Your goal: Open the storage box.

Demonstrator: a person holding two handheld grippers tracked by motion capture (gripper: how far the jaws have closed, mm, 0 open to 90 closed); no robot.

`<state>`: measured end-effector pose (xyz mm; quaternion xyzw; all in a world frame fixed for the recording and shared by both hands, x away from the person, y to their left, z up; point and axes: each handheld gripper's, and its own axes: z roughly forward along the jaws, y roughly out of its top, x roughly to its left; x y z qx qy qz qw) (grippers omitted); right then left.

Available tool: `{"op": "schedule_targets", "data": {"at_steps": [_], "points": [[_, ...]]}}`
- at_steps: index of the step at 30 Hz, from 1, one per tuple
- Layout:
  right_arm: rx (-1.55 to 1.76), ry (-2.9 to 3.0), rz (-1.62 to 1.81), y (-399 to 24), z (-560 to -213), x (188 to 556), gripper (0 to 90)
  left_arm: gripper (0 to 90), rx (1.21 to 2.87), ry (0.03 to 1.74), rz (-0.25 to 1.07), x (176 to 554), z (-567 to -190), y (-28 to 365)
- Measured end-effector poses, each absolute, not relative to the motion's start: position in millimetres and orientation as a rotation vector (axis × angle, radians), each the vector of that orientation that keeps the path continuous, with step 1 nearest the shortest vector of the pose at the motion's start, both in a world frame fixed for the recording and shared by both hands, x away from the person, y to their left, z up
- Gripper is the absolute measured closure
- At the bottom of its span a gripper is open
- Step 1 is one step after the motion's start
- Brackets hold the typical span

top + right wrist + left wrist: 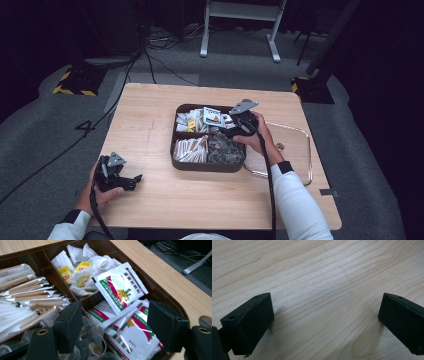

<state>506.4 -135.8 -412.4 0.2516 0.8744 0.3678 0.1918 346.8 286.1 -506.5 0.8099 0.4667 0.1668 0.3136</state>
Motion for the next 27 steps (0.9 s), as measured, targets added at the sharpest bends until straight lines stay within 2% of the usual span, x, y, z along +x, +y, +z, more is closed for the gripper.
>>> {"op": "schedule_targets", "data": {"at_steps": [18, 27], "points": [[0.645, 2.499, 0.922, -103, -429, 525, 30.3, 0.5, 2.131, 1.238, 0.438, 346, -507, 286], [0.667, 2.485, 0.794, -93, -443, 537, 34.1, 0.5, 2.133, 1.235, 0.437, 346, -507, 286]]}}
